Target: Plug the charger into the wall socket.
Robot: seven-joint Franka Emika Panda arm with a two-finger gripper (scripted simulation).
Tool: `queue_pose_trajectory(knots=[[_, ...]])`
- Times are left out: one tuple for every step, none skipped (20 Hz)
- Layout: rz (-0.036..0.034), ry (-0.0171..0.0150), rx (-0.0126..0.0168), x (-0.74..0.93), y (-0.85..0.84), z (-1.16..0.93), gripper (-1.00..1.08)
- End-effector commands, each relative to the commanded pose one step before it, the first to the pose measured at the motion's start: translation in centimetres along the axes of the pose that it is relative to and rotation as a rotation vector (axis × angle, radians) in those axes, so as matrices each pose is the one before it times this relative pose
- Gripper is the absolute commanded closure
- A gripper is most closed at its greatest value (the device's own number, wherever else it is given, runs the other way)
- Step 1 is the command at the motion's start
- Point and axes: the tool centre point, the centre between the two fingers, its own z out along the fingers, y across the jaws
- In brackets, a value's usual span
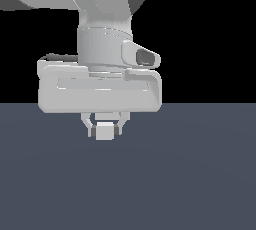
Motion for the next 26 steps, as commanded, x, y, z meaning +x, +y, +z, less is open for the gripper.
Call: queue_pose_trajectory(knots=[[0.04966, 0.00105, -0.00846, 1.252, -0.062, -0.949, 1.08], [0.02049, 0.00005, -0.00376, 0.511, -0.013, -0.375, 1.08], [0.01921, 0.00001, -0.00359, 0.479, -0.009, -0.349, 1.08], [0.01799, -0.00003, -0.00341, 0.449, -0.004, -0.325, 1.08], [0.01680, -0.00006, -0.00323, 0.420, -0.001, -0.301, 1.08], [0.01565, -0.00009, -0.00304, 0.391, 0.002, -0.279, 1.08], [0.01453, -0.00011, -0.00285, 0.364, 0.004, -0.257, 1.08], [0.01342, -0.00012, -0.00265, 0.336, 0.006, -0.236, 1.08], [0.01231, -0.00013, -0.00245, 0.309, 0.008, -0.215, 1.08], [0.01120, -0.00014, -0.00224, 0.282, 0.010, -0.193, 1.08], [0.01006, -0.00015, -0.00202, 0.254, 0.010, -0.172, 1.08], [0.00894, -0.00016, -0.00180, 0.226, 0.012, -0.151, 1.08], [0.00779, -0.00016, -0.00157, 0.198, 0.012, -0.130, 1.08], [0.00663, -0.00016, -0.00134, 0.169, 0.012, -0.109, 1.08], [0.00546, -0.00014, -0.00110, 0.139, 0.011, -0.088, 1.08], [0.00425, -0.00012, -0.00086, 0.109, 0.009, -0.068, 1.08], [0.00306, -0.00010, -0.00062, 0.079, 0.008, -0.048, 1.08], [0.00185, -0.00006, -0.00037, 0.047, 0.006, -0.028, 1.08], [0.00048, -0.00002, -0.00010, 0.015, -0.006, -0.010, 1.08], [0.00000, 0.00000, 0.00000, 0.000, 0.000, 0.000, 1.08], [0.00000, 0.00000, 0.00000, 0.000, 0.000, 0.000, 1.08], [0.00000, 0.00000, 0.00000, 0.000, 0.000, 0.000, 1.08], [-0.00082, 0.00012, 0.00018, -0.017, 0.001, 0.011, 1.08], [0.00000, 0.00000, 0.00000, 0.018, 0.000, 0.003, 1.08], [0.00000, 0.00000, 0.00000, 0.054, 0.001, 0.010, 1.08], [0.00000, 0.00000, 0.00000, 0.091, 0.001, 0.017, 1.08]])
